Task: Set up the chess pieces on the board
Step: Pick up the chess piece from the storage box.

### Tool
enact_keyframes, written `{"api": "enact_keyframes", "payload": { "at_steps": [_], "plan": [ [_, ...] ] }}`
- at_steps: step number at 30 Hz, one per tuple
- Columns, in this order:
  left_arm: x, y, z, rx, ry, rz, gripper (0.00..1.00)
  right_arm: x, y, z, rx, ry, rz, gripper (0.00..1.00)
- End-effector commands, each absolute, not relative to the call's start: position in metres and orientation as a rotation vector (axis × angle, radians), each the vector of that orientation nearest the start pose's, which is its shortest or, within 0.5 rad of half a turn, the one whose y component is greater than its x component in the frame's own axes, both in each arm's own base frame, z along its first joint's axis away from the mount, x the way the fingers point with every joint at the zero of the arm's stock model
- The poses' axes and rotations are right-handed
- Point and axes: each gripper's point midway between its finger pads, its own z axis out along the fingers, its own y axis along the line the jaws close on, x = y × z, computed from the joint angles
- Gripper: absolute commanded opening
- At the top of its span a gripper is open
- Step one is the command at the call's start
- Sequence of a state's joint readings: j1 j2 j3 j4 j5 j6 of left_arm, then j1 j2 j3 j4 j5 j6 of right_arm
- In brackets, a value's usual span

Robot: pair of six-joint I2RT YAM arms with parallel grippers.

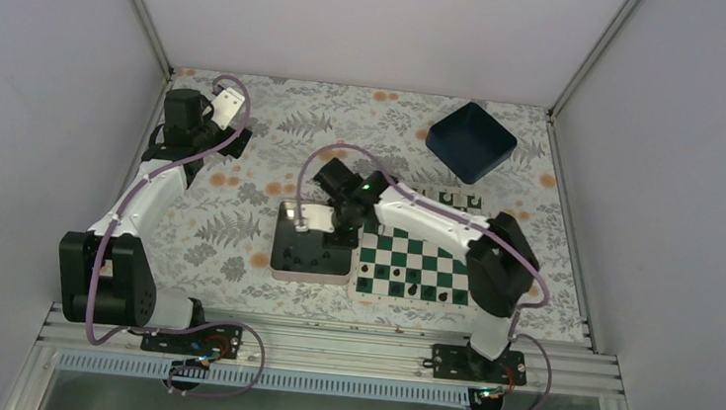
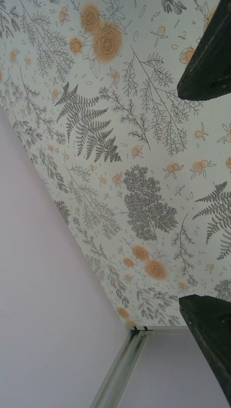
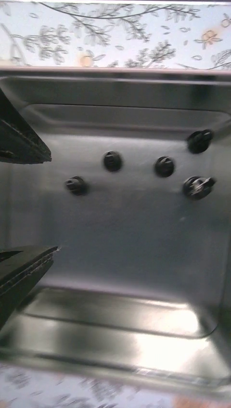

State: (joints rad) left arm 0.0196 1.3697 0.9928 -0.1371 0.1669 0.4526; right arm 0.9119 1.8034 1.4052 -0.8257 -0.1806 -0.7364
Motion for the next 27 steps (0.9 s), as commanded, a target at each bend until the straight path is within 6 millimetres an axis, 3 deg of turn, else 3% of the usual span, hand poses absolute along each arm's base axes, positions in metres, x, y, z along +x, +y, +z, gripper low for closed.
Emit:
{"api": "enact_keyframes", "payload": {
  "at_steps": [1,4,8,15,27],
  "plan": [
    [0.432,-0.023,0.234,0.538,1.961,0.107,1.0,0.223,0.374,0.083,-2.167,1.819,0.301,0.45],
    [0.431,-0.023,0.234,0.538,1.959,0.107,1.0,0.22,0.379,0.069,-2.216,1.83,0.29,0.43],
    [0.431,-0.023,0.234,0.539,1.957,0.107,1.0,0.218,0.369,0.053,-2.253,1.864,0.257,0.42],
    [0.43,-0.024,0.234,0.542,1.955,0.098,1.0,0.209,0.356,0.045,-2.273,1.895,0.256,0.4],
    [0.43,-0.023,0.233,0.541,1.961,0.105,1.0,0.211,0.357,0.028,-2.283,1.892,0.244,0.3]
  ]
}}
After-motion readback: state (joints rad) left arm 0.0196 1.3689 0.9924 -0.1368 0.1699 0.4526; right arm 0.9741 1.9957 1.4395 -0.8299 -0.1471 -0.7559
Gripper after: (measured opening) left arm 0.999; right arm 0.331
